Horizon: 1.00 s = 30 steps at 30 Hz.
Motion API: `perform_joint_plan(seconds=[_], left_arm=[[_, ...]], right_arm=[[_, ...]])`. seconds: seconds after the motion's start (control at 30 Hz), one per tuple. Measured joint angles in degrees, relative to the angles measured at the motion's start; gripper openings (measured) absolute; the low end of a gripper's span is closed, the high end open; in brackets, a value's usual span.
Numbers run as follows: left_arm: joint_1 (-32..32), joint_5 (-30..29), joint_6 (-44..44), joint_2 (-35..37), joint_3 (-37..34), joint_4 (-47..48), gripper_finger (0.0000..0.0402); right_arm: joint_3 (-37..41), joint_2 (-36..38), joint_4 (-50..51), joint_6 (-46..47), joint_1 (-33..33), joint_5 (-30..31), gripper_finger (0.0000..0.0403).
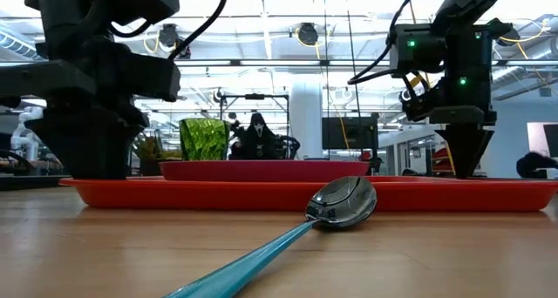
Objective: Pick and place plate/cup/fork/spoon on tray
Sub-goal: Adjust the orange tray
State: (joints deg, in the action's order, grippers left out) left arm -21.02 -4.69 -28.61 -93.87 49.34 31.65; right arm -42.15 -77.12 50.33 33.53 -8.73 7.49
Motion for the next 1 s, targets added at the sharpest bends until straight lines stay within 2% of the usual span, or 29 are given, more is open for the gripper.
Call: perform_joint_plan(seconds=[0.17, 0.33, 0.77, 1.0], left_arm=[[-1.02, 2.80, -0.08, -1.36, 0.22, -2.59, 0.0209], [-1.41, 3.12, -0.33, -1.38, 0.25, -1.73, 0.0209], [0.78, 2.76, 1.96, -0.31, 0.13, 8.68, 0.0209], [1.93, 2.38, 2.53, 0.08, 0.02, 6.99, 0.0209]], right_arm=[[0.00, 0.00, -0.08, -0.20, -0.82, -0.07, 0.0208], [0.02, 0.00, -0.59, -0.19, -1.02, -0.21, 0.0208], [0.20, -0.15, -0.20, 0.05, -1.05, -0.15, 0.0208], [0.15, -0.13, 0.19, -0.37, -1.05, -0.11, 0.0208]])
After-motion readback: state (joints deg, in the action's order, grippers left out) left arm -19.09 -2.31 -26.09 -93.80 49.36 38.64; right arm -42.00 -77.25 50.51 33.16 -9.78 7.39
